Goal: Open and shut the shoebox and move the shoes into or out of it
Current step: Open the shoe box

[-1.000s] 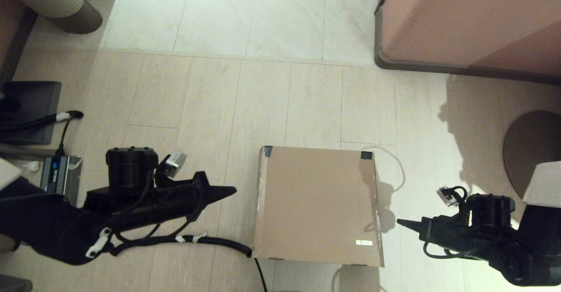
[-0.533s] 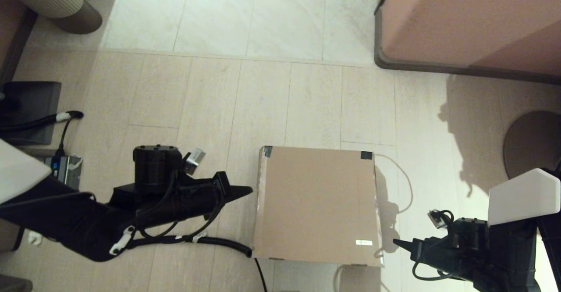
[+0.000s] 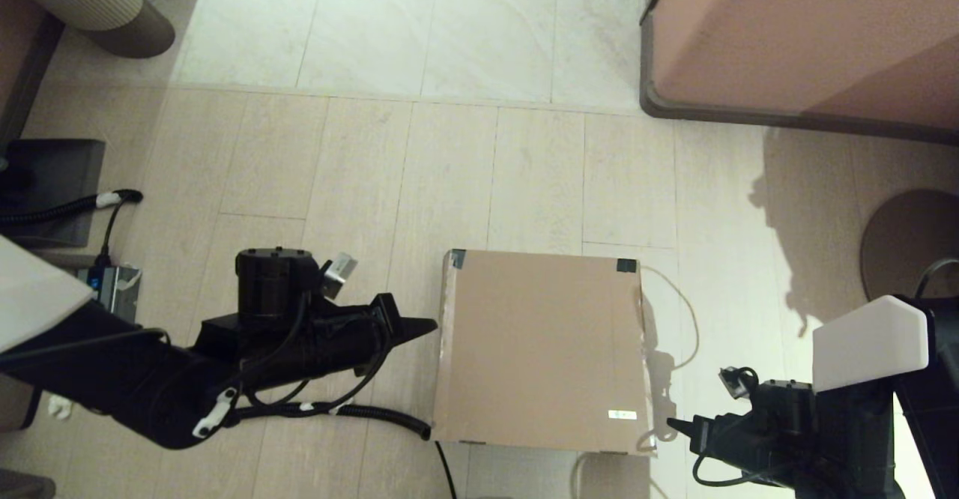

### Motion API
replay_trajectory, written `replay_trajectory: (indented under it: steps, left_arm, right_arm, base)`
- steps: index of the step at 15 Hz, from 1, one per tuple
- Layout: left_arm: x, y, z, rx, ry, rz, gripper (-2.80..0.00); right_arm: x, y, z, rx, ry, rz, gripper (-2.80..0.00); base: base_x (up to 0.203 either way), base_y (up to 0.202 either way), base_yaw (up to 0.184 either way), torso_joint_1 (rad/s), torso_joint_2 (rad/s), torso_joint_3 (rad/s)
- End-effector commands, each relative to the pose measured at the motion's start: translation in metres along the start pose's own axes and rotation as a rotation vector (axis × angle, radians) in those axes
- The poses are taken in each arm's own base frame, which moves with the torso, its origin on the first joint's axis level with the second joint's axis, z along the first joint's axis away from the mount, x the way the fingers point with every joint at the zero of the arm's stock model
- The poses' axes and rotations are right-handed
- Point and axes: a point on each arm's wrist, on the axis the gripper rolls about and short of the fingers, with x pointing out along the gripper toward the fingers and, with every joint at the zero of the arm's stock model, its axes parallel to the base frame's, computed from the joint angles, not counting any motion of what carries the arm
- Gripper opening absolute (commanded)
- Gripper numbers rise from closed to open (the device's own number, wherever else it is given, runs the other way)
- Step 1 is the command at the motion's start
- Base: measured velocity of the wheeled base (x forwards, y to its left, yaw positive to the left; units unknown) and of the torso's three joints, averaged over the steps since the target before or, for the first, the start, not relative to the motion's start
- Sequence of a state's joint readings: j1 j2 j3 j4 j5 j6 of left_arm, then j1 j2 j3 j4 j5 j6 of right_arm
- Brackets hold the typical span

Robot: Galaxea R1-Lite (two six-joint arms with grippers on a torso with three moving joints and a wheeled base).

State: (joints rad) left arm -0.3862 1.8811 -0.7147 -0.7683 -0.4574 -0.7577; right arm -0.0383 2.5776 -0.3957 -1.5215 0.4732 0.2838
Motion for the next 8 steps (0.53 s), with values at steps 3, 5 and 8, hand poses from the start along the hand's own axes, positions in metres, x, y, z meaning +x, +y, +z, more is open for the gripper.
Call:
replay_trajectory:
  steps: [3,5,8]
  left_arm:
    - [0.001,0.005,-0.003,-0.013,0.007,0.016,-2.80]
    - [0.001,0.006,-0.002,-0.011,-0.010,0.032,-2.80]
    - [-0.001,0.000,0.002,0.001,-0.029,0.017,-2.80]
  right_arm:
    - [-0.007,0.009,0.010,-0.021,-0.025,0.042,-2.80]
    - [-0.012,0.017,0.011,-0.032,-0.024,0.056,-2.80]
    - [-0.018,0.043,0.000,-0.057,0.039,0.105,-2.80]
  base:
    - [0.000,0.000,0.000,0.000,0.00,0.000]
    - [0.000,0.000,0.000,0.000,0.00,0.000]
    - [0.000,0.000,0.000,0.000,0.00,0.000]
